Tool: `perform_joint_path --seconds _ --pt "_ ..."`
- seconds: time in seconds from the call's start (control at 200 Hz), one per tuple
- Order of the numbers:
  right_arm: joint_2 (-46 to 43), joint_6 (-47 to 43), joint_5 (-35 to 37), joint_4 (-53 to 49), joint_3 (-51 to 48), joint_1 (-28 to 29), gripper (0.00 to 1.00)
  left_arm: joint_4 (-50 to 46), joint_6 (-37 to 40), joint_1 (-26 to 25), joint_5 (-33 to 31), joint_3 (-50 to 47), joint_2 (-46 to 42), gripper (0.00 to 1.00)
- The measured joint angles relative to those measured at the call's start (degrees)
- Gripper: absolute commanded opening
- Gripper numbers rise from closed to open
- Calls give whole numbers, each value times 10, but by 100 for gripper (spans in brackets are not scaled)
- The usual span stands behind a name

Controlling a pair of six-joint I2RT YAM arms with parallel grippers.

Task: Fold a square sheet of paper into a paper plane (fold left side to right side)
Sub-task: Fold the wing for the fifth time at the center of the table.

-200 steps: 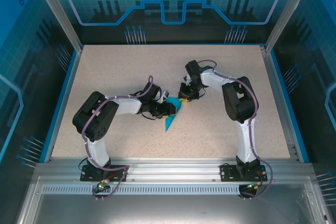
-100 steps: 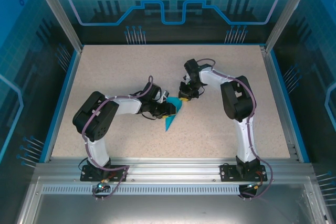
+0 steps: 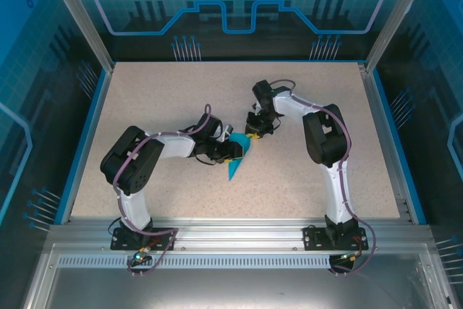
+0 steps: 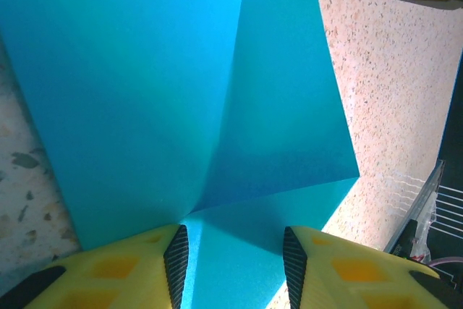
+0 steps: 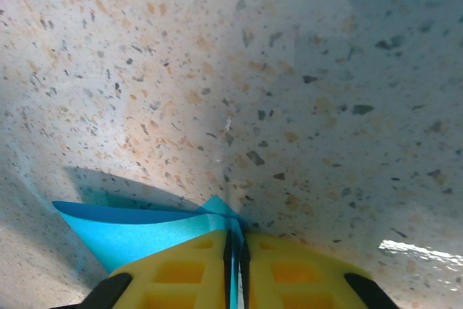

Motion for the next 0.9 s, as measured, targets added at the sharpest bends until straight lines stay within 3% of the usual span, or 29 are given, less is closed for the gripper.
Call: perform_joint_path --seconds 0.23,0.445,0.605,0.9 --pt "0 2 0 3 0 0 12 0 0 0 0 0 0 44" --pt "0 6 3 3 0 0 0 3 0 0 0 -2 0 44" --pt "0 13 5 2 0 0 0 4 0 0 0 -2 0 44" --pt "-1 15 9 0 0 1 0 6 5 -1 0 -31 -40 58"
